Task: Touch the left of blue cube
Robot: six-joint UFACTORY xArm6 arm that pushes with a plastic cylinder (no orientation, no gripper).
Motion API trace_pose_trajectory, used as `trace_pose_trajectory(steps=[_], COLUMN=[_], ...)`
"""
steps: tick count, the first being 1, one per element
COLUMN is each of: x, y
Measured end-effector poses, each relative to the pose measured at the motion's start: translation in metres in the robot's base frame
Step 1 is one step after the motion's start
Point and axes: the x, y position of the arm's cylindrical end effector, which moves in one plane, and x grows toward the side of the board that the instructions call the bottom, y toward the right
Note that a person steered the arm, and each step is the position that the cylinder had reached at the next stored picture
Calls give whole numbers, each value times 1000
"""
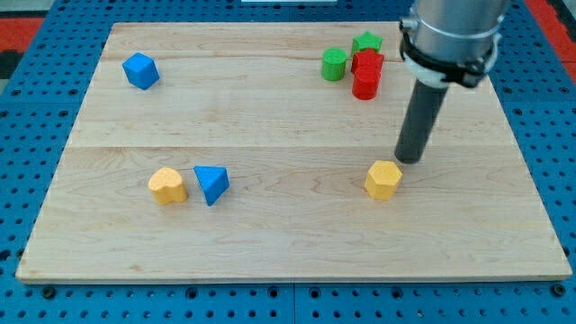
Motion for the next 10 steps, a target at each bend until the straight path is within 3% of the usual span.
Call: trace_pose_trajectory(steps=[1,3,4,6,7,9,10], x=[22,21,-7,-127,-168,-218,-213], y=[-30,-207,-180,-203,-223,-341,-396])
